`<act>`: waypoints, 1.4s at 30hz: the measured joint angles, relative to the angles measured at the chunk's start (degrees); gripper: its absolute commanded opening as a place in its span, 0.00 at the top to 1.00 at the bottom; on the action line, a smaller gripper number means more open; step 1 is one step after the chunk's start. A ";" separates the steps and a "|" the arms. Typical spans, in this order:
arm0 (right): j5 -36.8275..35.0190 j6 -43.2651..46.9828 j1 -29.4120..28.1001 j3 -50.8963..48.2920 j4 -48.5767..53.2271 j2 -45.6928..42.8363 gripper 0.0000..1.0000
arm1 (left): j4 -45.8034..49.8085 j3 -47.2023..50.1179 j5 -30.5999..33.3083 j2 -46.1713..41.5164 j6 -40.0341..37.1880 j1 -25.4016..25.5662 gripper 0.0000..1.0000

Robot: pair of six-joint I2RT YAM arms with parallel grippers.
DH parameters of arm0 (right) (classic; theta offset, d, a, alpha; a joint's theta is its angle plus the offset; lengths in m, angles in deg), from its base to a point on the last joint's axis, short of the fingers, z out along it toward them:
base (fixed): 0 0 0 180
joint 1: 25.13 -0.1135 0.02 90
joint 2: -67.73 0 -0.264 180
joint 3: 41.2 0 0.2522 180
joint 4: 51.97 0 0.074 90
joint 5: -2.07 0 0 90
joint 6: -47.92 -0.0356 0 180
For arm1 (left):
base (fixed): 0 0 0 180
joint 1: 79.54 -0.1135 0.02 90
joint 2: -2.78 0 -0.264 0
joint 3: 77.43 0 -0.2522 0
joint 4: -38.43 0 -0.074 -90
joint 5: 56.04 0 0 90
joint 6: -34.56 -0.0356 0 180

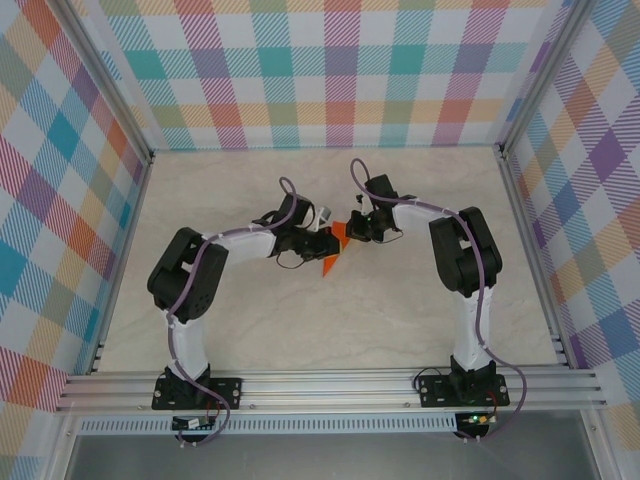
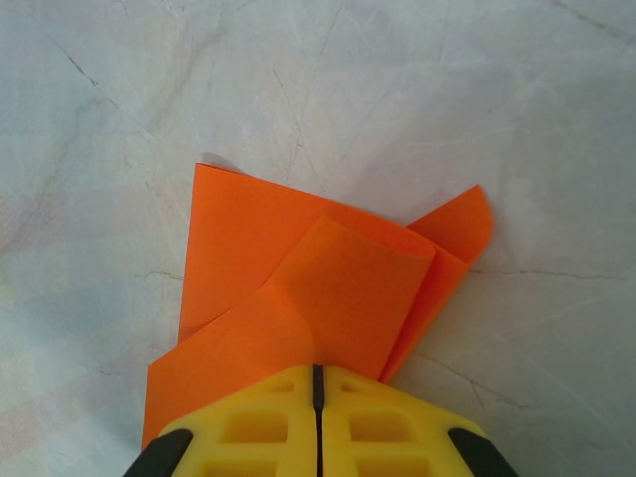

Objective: Fold a paper plane with a square sheet of paper (fold left side to right side)
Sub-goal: Fold the wing for the fifth time at the center of the table.

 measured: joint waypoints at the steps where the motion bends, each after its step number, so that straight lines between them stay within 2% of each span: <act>1: 0.00 0.00 0.00 0.00 -0.02 0.00 0.93 | 0.28 -0.20 0.28 1.14 -0.13 0.00 1.00; 6: 0.66 -0.02 0.00 0.00 -0.11 0.00 0.93 | 2.08 -0.24 2.08 4.85 -0.85 0.00 1.00; 11: 1.01 -0.07 0.00 -1.07 -0.46 -1.07 0.95 | 1.90 -0.17 2.19 4.92 -1.07 0.00 1.00; 21: 2.16 -1.18 -1.70 -5.66 -2.75 -7.63 0.96 | -3.32 3.02 1.51 4.31 -1.05 -0.04 1.00; 27: 2.49 -1.33 -3.85 -3.63 -3.02 -5.25 0.96 | -3.43 3.08 1.51 4.26 -1.05 -0.04 1.00; 32: 0.04 -0.44 -3.96 -0.22 -1.75 -1.42 0.95 | -3.82 3.39 1.60 4.13 -1.05 -0.04 1.00; 42: -0.61 0.87 -0.74 0.37 -1.31 0.20 0.95 | -7.54 5.88 1.60 3.43 -0.81 -0.42 1.00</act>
